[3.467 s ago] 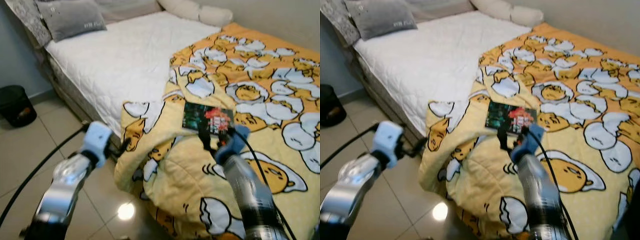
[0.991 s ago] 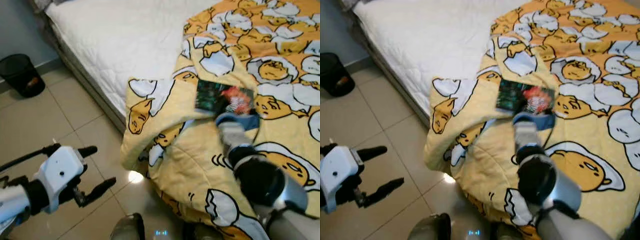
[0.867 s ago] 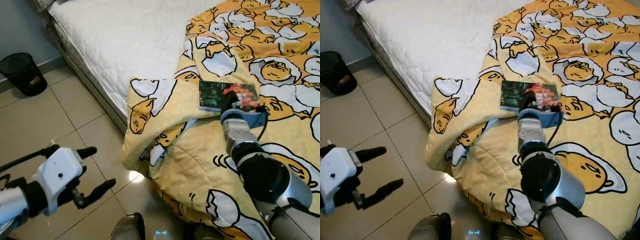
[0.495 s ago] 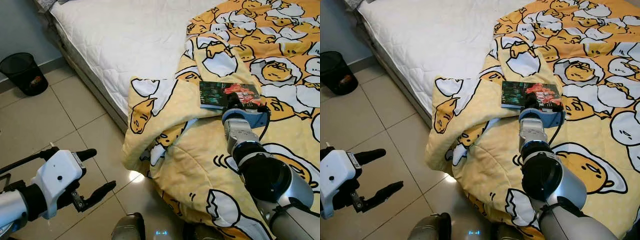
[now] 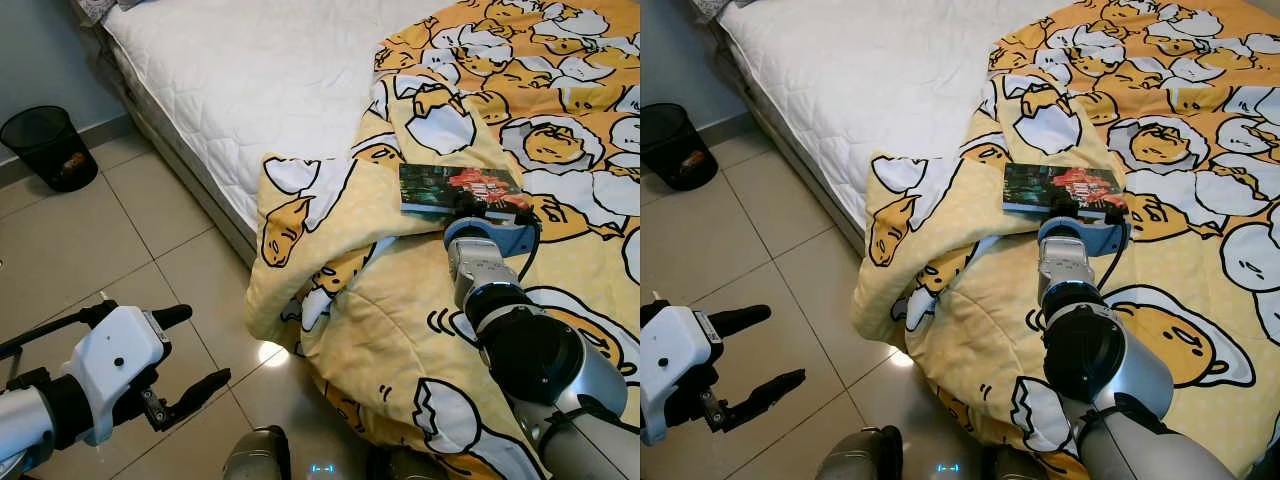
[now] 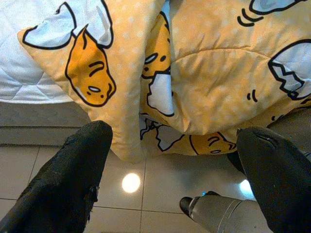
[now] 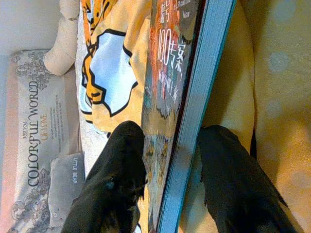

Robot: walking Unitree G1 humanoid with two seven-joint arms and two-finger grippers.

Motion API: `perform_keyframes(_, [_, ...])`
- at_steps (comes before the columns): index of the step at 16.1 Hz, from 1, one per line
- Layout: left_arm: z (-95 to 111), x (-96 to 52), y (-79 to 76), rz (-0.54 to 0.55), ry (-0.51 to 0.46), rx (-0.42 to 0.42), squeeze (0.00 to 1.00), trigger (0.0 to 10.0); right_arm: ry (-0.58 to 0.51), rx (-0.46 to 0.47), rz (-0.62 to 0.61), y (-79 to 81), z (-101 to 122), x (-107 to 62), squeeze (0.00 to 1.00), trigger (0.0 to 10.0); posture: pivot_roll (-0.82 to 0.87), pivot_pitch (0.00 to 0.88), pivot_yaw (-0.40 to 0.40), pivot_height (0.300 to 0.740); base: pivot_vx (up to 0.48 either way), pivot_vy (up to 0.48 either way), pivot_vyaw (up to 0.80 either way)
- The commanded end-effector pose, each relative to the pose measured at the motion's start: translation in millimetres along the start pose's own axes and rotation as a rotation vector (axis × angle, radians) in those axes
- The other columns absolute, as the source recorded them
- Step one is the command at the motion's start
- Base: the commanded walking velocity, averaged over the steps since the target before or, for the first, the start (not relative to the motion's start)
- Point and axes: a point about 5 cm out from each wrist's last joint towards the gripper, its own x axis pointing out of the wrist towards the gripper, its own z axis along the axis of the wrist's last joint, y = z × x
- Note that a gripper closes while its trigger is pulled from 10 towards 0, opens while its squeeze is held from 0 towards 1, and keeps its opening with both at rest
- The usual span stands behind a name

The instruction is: Clean up the room

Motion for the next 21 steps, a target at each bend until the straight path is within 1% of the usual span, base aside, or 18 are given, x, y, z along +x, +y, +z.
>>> perform_keyframes(1, [2.5,-0.9,-2.3,-0.012,-0.004,0.012,0.85,10.0,0.010,-0.003,-0.015,-3.5,-2.3,-0.9,0.00,0.0,0.36,0.172,0.023,0.740,0.000,0.000,0.00])
perform_keyframes(9, [6.9,3.5,-2.0,-0.026,-0.036,0.006,0.85,10.0,0.005,-0.009,-0.024,-7.4,-0.4,-1.3,0.00,0.0,0.34,0.167,0.021,0.740,0.000,0.000,0.00])
perform_keyframes(11, [6.9,9.2,-3.4,-0.036,-0.068,-0.018,0.85,10.0,0.002,0.011,-0.032,-16.1,-3.0,-3.9,0.00,0.0,0.30,0.159,0.015,0.740,0.000,0.000,0.00])
perform_keyframes(13, [8.8,18.0,-4.7,-0.045,-0.111,-0.042,0.85,10.0,-0.004,0.023,-0.035,-26.6,-3.4,-6.9,0.00,0.0,0.27,0.145,0.013,0.740,0.000,0.000,0.00])
perform_keyframes(15, [11.7,30.0,-5.6,-0.060,-0.154,-0.064,0.84,10.0,-0.003,-0.001,-0.042,-41.5,-2.5,-11.2,0.00,0.0,0.23,0.134,0.009,0.740,0.000,0.000,0.00])
perform_keyframes(16, [11.6,34.7,-6.6,-0.065,-0.162,-0.068,0.85,10.0,-0.001,-0.001,-0.042,-48.9,-1.9,-13.6,0.00,0.0,0.21,0.127,0.006,0.740,0.000,0.000,0.00])
perform_keyframes(17, [9.0,40.4,-8.3,-0.067,-0.164,-0.070,0.84,10.0,0.008,-0.027,-0.039,-58.7,-3.2,-17.6,0.00,0.0,0.18,0.108,0.003,0.740,0.000,0.000,0.00])
perform_keyframes(18, [7.1,42.5,-8.7,-0.066,-0.162,-0.072,0.84,10.0,0.013,-0.034,-0.039,-62.0,-4.3,-19.2,0.00,0.0,0.18,0.101,0.003,0.740,0.000,0.000,0.00])
perform_keyframes(19, [2.5,47.7,-9.7,-0.054,-0.161,-0.082,0.84,10.0,0.033,-0.097,-0.029,-71.0,-6.3,-23.7,0.00,10.0,0.15,0.067,-0.001,0.740,0.000,0.000,0.00])
perform_keyframes(20, [-0.4,52.6,-10.3,-0.015,-0.165,-0.123,0.84,10.0,0.060,-0.179,0.018,-78.0,-7.6,-29.6,0.00,10.0,0.12,0.040,-0.001,0.740,0.000,0.000,0.00])
perform_keyframes(21, [-2.8,57.4,-10.5,0.032,-0.174,-0.183,0.84,10.0,0.084,-0.300,0.085,-81.2,-5.5,-39.9,0.00,10.0,0.10,0.015,0.001,0.740,0.000,0.000,0.00])
